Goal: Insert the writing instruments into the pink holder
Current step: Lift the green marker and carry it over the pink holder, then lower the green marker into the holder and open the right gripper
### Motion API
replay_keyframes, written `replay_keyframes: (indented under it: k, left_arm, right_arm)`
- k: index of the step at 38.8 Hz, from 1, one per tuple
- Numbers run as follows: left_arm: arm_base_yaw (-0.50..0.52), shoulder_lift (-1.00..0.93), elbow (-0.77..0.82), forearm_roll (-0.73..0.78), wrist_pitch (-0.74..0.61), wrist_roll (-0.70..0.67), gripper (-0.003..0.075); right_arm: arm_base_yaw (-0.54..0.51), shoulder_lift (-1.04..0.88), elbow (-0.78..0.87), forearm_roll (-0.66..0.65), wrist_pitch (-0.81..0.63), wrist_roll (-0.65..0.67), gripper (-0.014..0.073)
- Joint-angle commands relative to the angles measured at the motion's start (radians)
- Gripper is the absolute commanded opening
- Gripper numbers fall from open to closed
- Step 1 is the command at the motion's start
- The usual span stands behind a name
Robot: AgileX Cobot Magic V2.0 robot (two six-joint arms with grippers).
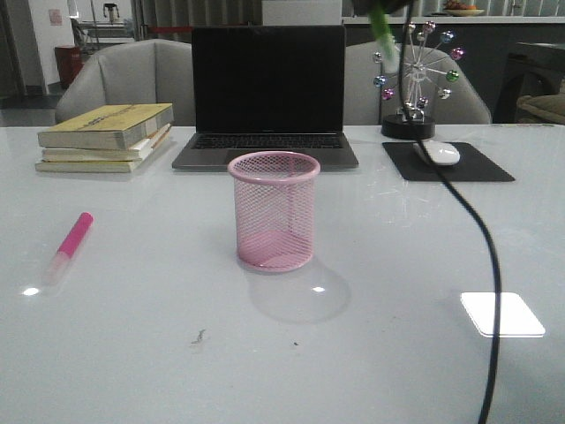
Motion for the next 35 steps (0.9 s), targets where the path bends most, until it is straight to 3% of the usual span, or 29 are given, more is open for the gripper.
replay_keyframes:
  k: [1, 8, 14, 35]
  left_arm:
    - [-0.001, 0.006, -0.031, -0.007, -0.078, -0.010, 0.0344]
    - [-0.001, 0.006, -0.031, -0.007, -0.078, -0.010, 0.0344]
    - [-0.001, 0.006, -0.031, -0.007, -0.078, -0.010, 0.0344]
    - [-0.001, 0.006, -0.031, -0.007, -0.078, -0.010, 0.0344]
  right_arm:
    - [0.073, -0.054, 0.036, 0.000, -0.214, -0.004, 0.0029]
    - [0.179, -0.049, 0.195, -0.046, -0.545, -0.004, 0.0029]
    - [0.192, 0.006, 0.291, -0.066, -0.741, -0.003, 0.0029]
    - [0.198, 0.115, 0.317, -0.065, -0.738, 0.024, 0.0057]
